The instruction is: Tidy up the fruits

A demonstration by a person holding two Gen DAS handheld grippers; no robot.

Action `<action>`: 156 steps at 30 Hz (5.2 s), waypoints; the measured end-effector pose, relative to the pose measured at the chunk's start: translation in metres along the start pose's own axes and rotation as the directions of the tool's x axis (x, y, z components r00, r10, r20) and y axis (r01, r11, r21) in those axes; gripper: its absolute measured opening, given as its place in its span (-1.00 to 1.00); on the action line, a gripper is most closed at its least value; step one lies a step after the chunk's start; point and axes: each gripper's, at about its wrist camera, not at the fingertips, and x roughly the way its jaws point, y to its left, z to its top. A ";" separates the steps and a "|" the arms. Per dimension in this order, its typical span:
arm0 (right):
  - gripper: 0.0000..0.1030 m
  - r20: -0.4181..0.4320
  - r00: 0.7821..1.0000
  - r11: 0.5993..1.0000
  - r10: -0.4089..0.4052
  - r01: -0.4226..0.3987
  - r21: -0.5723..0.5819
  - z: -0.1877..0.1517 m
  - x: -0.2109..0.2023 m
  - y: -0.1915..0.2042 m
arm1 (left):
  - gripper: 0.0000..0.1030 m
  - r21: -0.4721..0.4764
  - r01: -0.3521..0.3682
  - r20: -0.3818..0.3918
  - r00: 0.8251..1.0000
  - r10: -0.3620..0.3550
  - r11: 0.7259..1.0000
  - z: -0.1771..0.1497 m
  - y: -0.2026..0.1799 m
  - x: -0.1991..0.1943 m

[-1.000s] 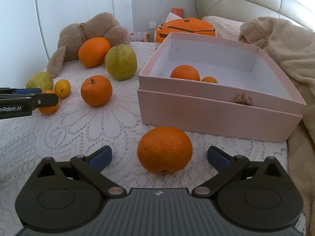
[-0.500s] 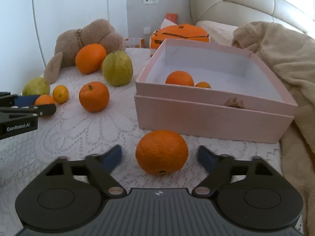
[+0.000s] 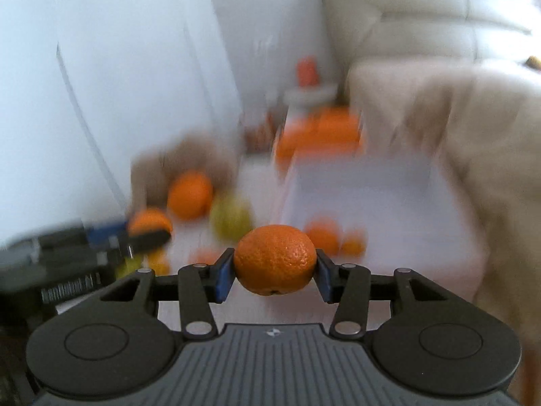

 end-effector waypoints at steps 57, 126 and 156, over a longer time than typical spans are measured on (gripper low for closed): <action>0.41 -0.054 0.982 0.964 -0.183 0.169 -0.206 -0.028 0.062 0.049 | -0.09 -0.327 -0.337 -0.059 0.940 0.336 0.883 -0.096 0.157 -0.066; 0.09 -0.217 0.976 0.962 -0.020 -0.041 -0.271 -0.103 0.070 0.077 | 0.19 -0.310 -0.315 -0.210 0.943 0.259 0.897 -0.110 0.135 -0.031; 0.72 -0.243 0.970 0.961 0.001 -0.069 -0.269 -0.109 0.076 0.075 | 0.25 -0.261 -0.370 -0.255 0.917 0.306 0.892 -0.112 0.120 -0.030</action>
